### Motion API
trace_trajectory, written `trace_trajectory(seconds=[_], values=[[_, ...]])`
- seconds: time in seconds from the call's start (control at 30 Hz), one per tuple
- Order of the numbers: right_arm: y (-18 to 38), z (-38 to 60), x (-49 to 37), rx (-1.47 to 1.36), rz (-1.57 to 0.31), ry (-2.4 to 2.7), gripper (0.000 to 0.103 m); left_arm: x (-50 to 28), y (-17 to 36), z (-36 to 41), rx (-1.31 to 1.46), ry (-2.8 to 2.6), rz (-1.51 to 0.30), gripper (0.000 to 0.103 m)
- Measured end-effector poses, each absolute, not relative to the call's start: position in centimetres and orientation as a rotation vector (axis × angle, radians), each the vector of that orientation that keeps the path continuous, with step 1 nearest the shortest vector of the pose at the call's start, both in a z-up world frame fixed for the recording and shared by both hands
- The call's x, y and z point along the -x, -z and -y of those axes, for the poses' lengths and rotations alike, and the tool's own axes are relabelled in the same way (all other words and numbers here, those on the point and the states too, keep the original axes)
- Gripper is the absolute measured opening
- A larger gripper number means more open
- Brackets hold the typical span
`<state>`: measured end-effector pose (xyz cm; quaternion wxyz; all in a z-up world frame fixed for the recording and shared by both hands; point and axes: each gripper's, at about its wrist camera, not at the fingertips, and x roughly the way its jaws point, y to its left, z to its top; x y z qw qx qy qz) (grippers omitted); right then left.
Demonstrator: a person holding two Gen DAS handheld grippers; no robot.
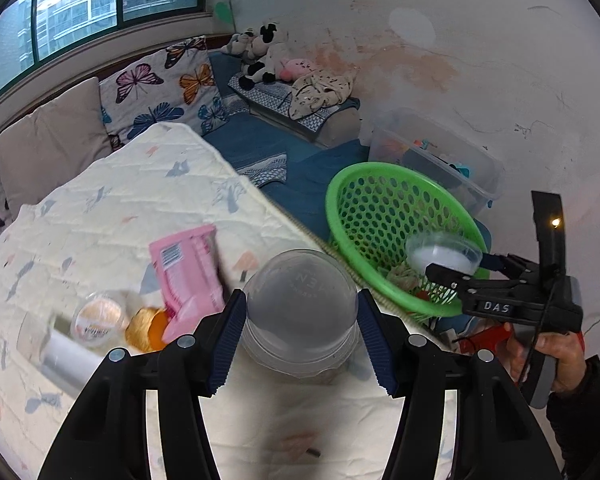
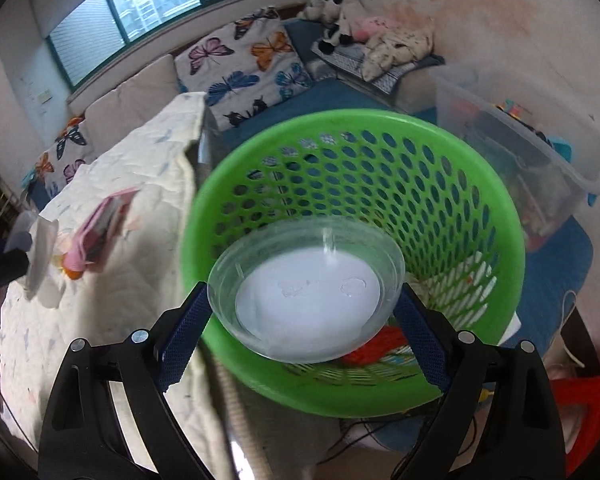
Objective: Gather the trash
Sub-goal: 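Carry the cup and lid over the green basket and open both grippers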
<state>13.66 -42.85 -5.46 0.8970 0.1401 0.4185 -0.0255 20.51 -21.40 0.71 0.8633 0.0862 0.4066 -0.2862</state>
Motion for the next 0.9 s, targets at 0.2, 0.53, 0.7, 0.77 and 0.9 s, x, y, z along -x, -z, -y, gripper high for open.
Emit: trace_trajectory(seconds=[0.2,0.53,0.7,0.77,0.9], values=[[5.7,44.2,-13.2,-0.305,-0.861,0.071,0.093,-20.9,-0.8,23.7,-0.199,0.627,-0.86,0.055],[4.6,45.2,-10.3,-0.312,-0.827,0.081,0.093,-21.6,0.2,29.1,-0.245,0.673,-0.891,0.055],[4.4,45.6,-8.7,-0.308,-0.815,0.097,0.093,-21.9,1.1,31.9,-0.266,0.688,-0.91,0.055],[4.4,45.8,-8.1,-0.321,-0.812,0.098,0.093,-22.2,1.8,33.1,-0.283,0.689,-0.922,0.055],[4.7,46.2,-7.1,-0.336,-0.814,0.097,0.093,-22.5,3.1,34.4,-0.29,0.694,-0.952,0.055]])
